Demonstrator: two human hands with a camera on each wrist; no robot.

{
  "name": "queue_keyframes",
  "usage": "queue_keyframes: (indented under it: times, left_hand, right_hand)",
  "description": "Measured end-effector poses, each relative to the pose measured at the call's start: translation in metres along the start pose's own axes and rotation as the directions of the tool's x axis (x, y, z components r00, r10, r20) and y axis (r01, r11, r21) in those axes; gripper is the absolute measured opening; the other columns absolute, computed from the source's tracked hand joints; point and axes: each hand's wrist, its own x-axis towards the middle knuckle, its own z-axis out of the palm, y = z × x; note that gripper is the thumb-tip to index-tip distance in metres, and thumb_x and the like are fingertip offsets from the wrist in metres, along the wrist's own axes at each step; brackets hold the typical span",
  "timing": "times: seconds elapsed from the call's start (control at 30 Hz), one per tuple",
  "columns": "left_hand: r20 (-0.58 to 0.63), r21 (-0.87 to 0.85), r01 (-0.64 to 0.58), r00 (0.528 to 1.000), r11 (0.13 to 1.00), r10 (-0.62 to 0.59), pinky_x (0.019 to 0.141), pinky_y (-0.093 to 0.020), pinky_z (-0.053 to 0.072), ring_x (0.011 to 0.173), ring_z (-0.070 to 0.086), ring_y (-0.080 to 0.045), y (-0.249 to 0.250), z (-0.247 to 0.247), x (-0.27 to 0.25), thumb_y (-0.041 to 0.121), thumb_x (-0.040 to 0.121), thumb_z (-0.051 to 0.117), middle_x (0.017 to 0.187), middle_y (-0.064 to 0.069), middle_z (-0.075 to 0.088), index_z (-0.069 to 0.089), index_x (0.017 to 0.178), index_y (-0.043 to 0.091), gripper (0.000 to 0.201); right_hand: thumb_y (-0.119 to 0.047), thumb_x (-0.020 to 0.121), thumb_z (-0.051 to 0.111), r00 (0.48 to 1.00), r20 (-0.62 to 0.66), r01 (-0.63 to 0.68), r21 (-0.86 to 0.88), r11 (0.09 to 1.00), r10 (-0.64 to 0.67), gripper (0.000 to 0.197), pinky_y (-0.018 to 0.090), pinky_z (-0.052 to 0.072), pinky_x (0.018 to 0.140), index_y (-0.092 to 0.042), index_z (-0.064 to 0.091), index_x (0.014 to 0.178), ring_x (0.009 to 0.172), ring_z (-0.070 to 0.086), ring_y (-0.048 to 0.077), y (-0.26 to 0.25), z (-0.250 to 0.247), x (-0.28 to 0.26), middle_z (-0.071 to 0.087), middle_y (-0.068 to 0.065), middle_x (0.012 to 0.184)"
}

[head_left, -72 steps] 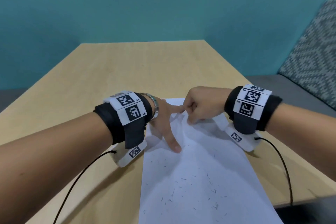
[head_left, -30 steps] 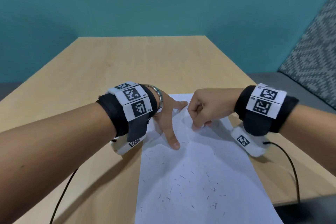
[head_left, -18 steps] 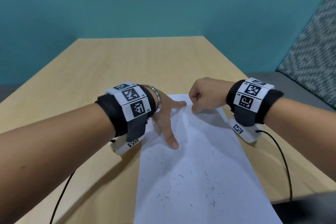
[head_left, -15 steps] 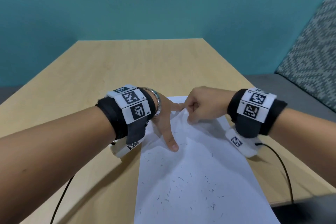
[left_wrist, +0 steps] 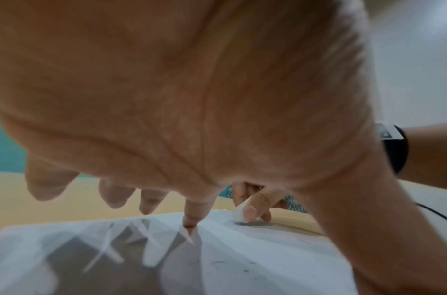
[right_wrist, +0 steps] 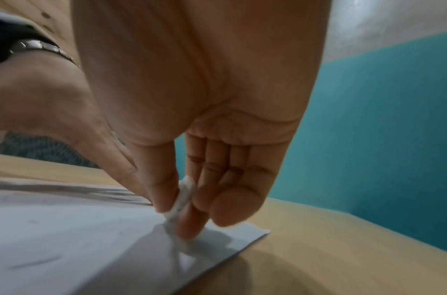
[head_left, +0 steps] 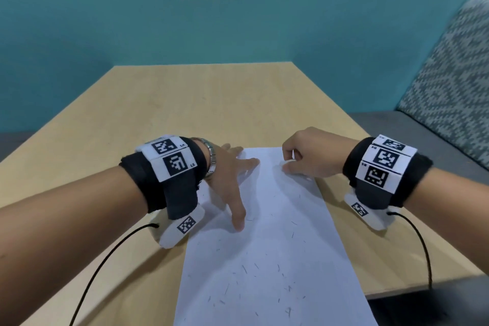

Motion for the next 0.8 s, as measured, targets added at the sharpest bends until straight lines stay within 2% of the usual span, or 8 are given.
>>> queue_keyframes:
  times: [0.1,0.2,0.4,0.47,0.53,0.57,0.7,0.8]
  left_hand:
    - [-0.015,-0.102,-0.041,0.999,0.994,0.04,0.118,-0.053,0.004,0.145,-0.024,-0.011,0.001,-0.004,0.002,0.079,0.055,0.072,0.158,0.013,-0.026,-0.01,0.152,0.043,0.132]
    - [-0.085,-0.148,-0.107,0.992,0.983,0.096,0.118,-0.054,0.004,0.146,-0.02,-0.012,0.01,-0.004,0.009,0.083,0.058,0.068,0.159,0.013,-0.024,-0.012,0.153,0.04,0.131]
    - [-0.033,-0.14,-0.104,0.994,0.985,0.101,0.119,-0.052,0.005,0.148,-0.014,-0.012,0.016,0.0,0.022,0.082,0.058,0.069,0.16,0.014,-0.02,-0.015,0.15,0.045,0.13]
    - [-0.031,-0.13,-0.1,0.995,0.986,0.096,0.119,-0.053,0.008,0.149,-0.012,-0.013,0.017,-0.001,0.023,0.083,0.056,0.069,0.16,0.013,-0.02,-0.012,0.148,0.051,0.127]
    - [-0.028,-0.127,-0.102,0.995,0.987,0.099,0.118,-0.053,0.01,0.149,-0.009,-0.015,0.018,-0.003,0.023,0.082,0.057,0.07,0.161,0.012,-0.019,-0.009,0.147,0.056,0.122]
    - [-0.024,-0.129,-0.101,0.995,0.987,0.099,0.118,-0.053,0.01,0.149,-0.008,-0.016,0.017,-0.003,0.024,0.082,0.056,0.07,0.161,0.011,-0.019,-0.009,0.146,0.057,0.122]
    - [-0.015,-0.117,-0.065,0.998,0.991,0.064,0.117,-0.052,0.013,0.15,-0.004,-0.013,0.018,-0.003,0.028,0.088,0.045,0.069,0.159,0.017,-0.019,-0.014,0.143,0.059,0.132]
    - [-0.033,-0.136,-0.097,0.995,0.986,0.094,0.119,-0.048,0.011,0.149,-0.004,-0.011,0.018,-0.003,0.026,0.082,0.051,0.072,0.161,0.015,-0.016,-0.003,0.146,0.059,0.123]
  right_hand:
    - [-0.028,0.09,0.066,1.0,-0.004,0.007,-0.004,1.0,-0.007,0.021,0.035,0.051,0.066,-0.011,0.064,0.078,0.07,0.06,0.026,-0.003,0.003,0.003,0.061,-0.001,0.064]
    - [-0.023,0.085,0.067,1.0,0.001,0.005,0.002,1.0,-0.005,0.018,0.031,0.045,0.059,-0.011,0.063,0.072,0.061,0.054,0.022,-0.008,0.002,0.004,0.06,-0.001,0.058]
    - [-0.018,0.083,0.066,0.999,-0.021,-0.037,0.022,0.999,0.037,0.017,0.03,0.042,0.057,-0.012,0.062,0.068,0.061,0.051,0.021,-0.004,-0.004,0.009,0.054,-0.002,0.056]
    - [-0.018,0.082,0.069,0.998,0.055,0.011,0.086,0.996,-0.015,0.02,0.027,0.043,0.055,-0.012,0.062,0.065,0.055,0.051,0.015,-0.009,-0.002,0.005,0.057,-0.003,0.051]
    - [-0.018,0.08,0.071,0.981,0.169,0.072,0.129,0.989,-0.094,0.019,0.026,0.045,0.054,-0.01,0.063,0.065,0.05,0.05,0.011,-0.018,0.001,-0.001,0.065,0.003,0.055]
    - [-0.018,0.079,0.072,0.979,0.177,0.079,0.124,0.989,-0.1,0.018,0.027,0.045,0.055,-0.008,0.064,0.066,0.051,0.05,0.012,-0.019,0.001,0.0,0.066,0.004,0.056]
    - [-0.015,0.077,0.069,0.999,0.044,-0.029,0.102,0.994,0.025,0.013,0.027,0.041,0.054,-0.005,0.067,0.068,0.055,0.048,0.015,-0.005,-0.009,0.013,0.055,-0.006,0.05]
    - [-0.014,0.077,0.071,0.981,0.172,0.055,0.179,0.982,-0.086,0.015,0.025,0.041,0.053,-0.003,0.065,0.068,0.051,0.045,0.013,-0.019,-0.002,0.004,0.057,-0.003,0.052]
